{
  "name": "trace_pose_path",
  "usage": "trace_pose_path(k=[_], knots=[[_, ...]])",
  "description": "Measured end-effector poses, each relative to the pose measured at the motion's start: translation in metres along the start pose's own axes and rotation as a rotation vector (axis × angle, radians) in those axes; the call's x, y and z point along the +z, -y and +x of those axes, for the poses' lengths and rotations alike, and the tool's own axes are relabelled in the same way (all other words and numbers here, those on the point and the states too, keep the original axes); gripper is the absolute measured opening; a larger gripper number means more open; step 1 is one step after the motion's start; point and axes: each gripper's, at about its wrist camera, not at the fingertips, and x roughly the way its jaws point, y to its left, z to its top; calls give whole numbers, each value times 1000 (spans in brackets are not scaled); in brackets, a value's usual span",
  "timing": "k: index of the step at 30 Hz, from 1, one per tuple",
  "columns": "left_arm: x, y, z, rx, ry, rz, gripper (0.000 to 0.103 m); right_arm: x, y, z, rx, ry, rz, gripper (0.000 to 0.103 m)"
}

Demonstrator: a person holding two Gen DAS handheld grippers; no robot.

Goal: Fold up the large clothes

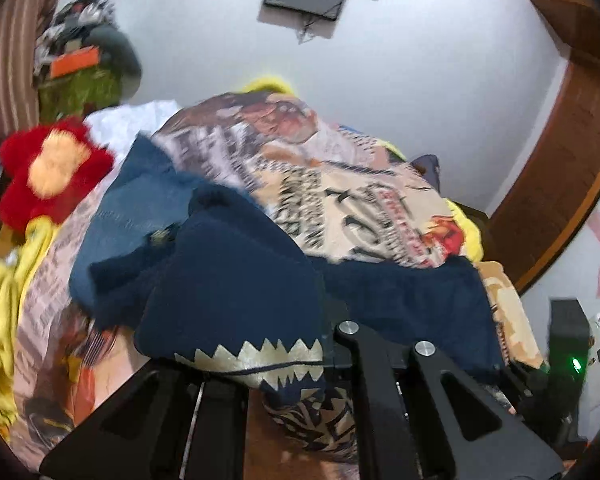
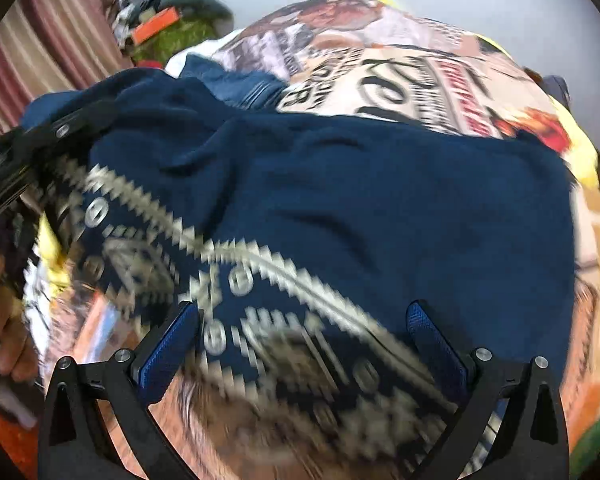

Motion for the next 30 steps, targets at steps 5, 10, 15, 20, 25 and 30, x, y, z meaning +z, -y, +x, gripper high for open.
trace_pose_path(k=[5,10,15,20,25,30], knots=[[23,77,-2,-38,41,167,7,-26,48,-49,-77,75,82,103],[14,166,-6,-131,51,374,7,-55,103,-69,-158,51,213,103],[-29,225,8,-251,-56,541,7,-94,147,-104,-233,78,304,103],[-74,234,44,-360,-288,557,7,-125,177,-134,-299,89,364,103],[-94,231,55,-349,-375,556,9,-146,193,-152,-322,92,410,103],[-105,238,17,-391,-337,676,54,-145,189,-164,-329,122,394,103]])
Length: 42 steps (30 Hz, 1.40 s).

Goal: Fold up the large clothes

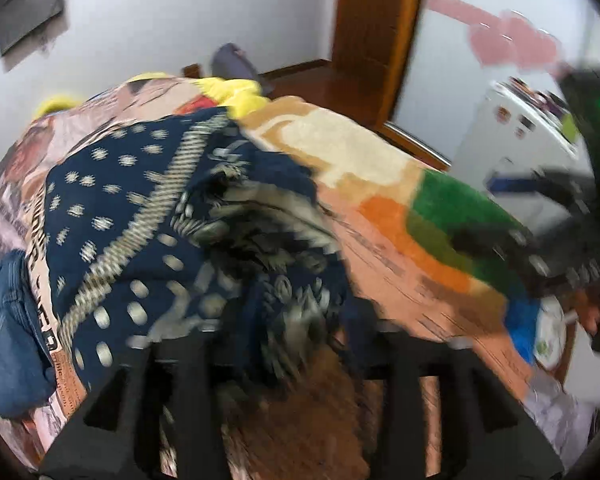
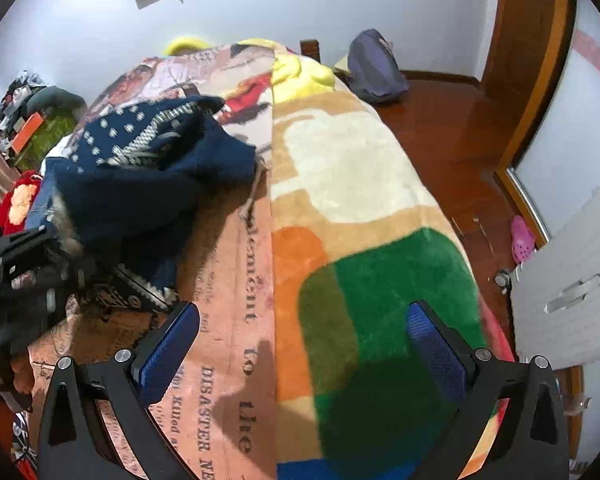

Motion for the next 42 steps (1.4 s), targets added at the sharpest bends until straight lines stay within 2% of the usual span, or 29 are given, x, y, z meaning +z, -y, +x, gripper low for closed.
trace_pose_path(k=[2,5,10,12,14,18,20,23,26,29,33,37,42], knots=[[-5,10,-17,5,36,26,57,5,-5,-8,14,29,-10,103],[-12,5,-42,75,76,27,62,18,-20,-28,54,97,-33,103],[-16,-39,-74,180,139,-76,81,39,-53,-45,88,179,-109,103],[-17,-61,-81,244,155,-116,85,47,-68,-43,93,195,-141,103],[-18,-81,-80,286,147,-155,86,52,-84,-37,109,190,-163,103],[-30,-116,-67,257,93,-252,86,55,-114,-12,158,154,-220,103],[-38,-122,-54,251,59,-270,86,55,-131,11,141,114,-258,103],[-51,-121,-46,278,69,-275,90,51,-142,39,87,64,-289,103],[-63,-113,-42,324,76,-228,90,48,-137,52,41,67,-295,103],[-70,-110,-39,338,66,-193,91,46,-118,62,-73,90,-293,103],[-79,-116,-40,298,53,-239,91,42,-79,68,-10,26,-203,103],[-87,-125,-42,266,42,-293,91,35,-54,60,-38,33,-154,103],[-90,-122,-55,335,34,-269,90,33,-40,49,-98,13,-147,103]])
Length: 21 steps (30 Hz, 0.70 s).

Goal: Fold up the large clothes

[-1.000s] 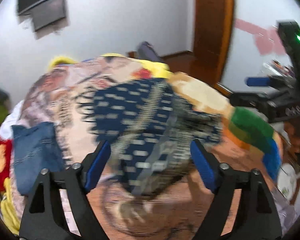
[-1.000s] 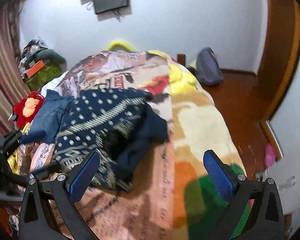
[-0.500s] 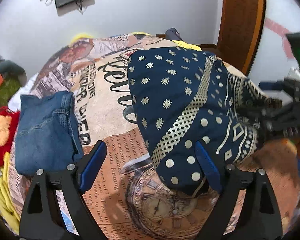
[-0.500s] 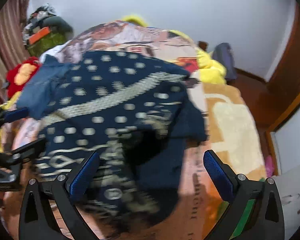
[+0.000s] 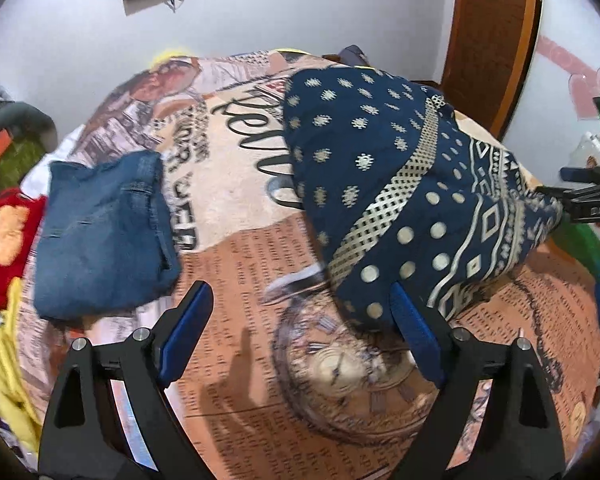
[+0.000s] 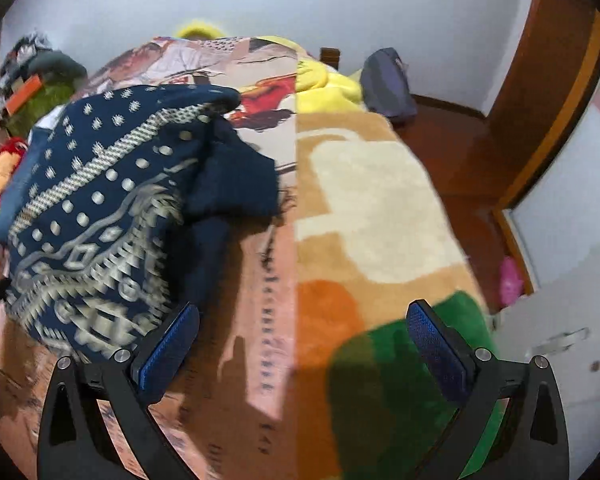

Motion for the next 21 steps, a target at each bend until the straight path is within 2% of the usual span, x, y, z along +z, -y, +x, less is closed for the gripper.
trace_pose_path(k=[3,6,13,17,21], knots=[[5,-6,-8,42,20,-12,90,1,2,-15,34,12,-20,103],[14,-9,-18,67,51,-10,90,8,-2,-32,63,61,-37,103],[47,-7,-28,68,119,26,90,37,-29,-63,196,171,-67,103],[67,-10,-15,-24,95,-19,93,48,-41,-49,323,131,-40,103],[84,-15,23,-214,-13,-93,93,55,-44,1,434,-7,20,103]])
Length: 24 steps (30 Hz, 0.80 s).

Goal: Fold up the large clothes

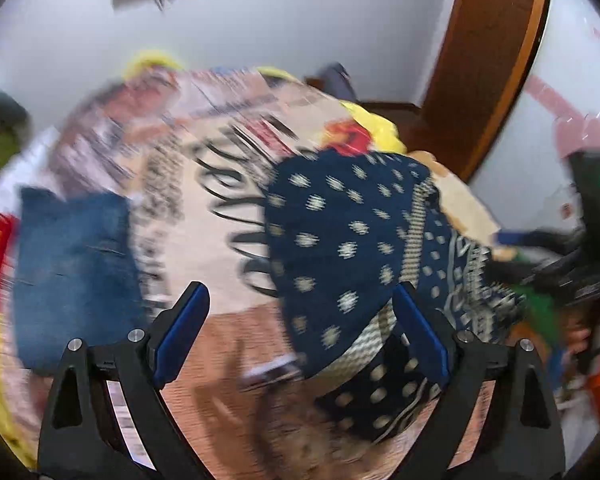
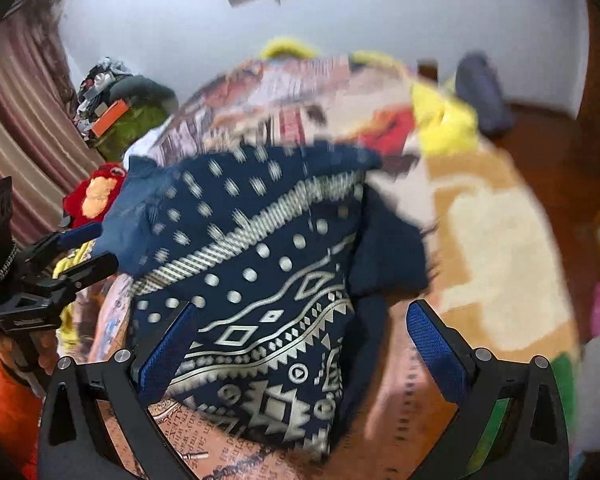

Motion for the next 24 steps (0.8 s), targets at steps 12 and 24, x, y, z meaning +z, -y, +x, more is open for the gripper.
trace_pose_path(k=[12,24], knots=[[14,-41,99,-310,-215,-264,97,18,60,107,292,-207,236,100],[20,-38,109,-377,-186,-289,61,29,33,117,337,-175,204,59]])
